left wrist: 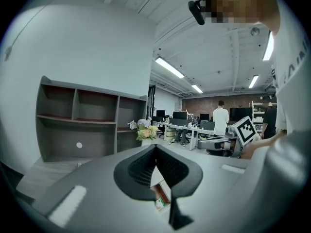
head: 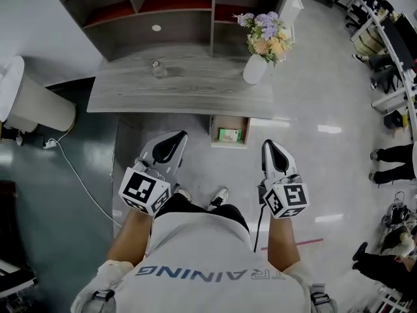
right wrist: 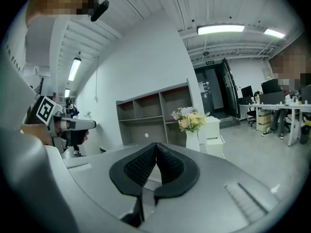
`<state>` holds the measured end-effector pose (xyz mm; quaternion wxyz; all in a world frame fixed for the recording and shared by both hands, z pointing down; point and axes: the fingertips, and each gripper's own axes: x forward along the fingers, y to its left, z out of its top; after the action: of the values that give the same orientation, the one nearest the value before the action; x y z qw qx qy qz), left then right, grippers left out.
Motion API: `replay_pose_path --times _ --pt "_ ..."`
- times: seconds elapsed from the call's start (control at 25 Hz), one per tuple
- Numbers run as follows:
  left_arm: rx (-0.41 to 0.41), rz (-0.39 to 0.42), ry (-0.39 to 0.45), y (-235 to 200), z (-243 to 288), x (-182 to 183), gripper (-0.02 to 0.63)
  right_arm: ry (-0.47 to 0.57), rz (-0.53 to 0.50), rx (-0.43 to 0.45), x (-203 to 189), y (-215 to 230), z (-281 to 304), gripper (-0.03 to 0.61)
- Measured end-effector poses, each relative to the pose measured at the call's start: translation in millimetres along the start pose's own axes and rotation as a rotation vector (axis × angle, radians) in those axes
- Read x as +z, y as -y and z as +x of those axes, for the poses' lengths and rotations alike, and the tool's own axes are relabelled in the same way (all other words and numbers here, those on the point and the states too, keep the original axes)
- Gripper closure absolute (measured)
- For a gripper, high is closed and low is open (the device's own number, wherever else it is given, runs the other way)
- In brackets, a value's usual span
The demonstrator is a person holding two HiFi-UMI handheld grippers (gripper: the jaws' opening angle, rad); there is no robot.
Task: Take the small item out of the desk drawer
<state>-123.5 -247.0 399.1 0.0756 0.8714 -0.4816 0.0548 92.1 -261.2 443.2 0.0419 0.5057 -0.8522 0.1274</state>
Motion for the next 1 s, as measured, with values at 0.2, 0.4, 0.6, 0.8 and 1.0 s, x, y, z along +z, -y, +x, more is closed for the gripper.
replay_pose_path --times 0.2,0.4,0.6,0.8,1.0 --pt "-0.036 -0.009 -0.022 11.8 18.4 -8.8 0.615 -0.02 0.012 -0.026 -7.8 16.3 -2.4 0.558" --pt "-0.1 -0.039 -0.018 5.8 32.2 -9.3 0.615 -0.024 0.023 -0.079 -9.1 16.4 0.9 0.523" --pt "-0.149 -0.036 -0.03 -4.7 36.0 -10.0 0.615 -0.048 0.03 -0.107 -13.0 6.3 10.3 0.381" --pt "-0.17 -0.044 -0.046 -16.9 37.1 -15.0 0.615 -0.117 0.035 -0.156 -27.8 4.5 22.1 0.172" --pt "-0.179 -0.052 -0.079 -27.8 36.8 -26.8 0.615 -0.229 0.054 -0.184 -64.8 3.6 39.8 0.076"
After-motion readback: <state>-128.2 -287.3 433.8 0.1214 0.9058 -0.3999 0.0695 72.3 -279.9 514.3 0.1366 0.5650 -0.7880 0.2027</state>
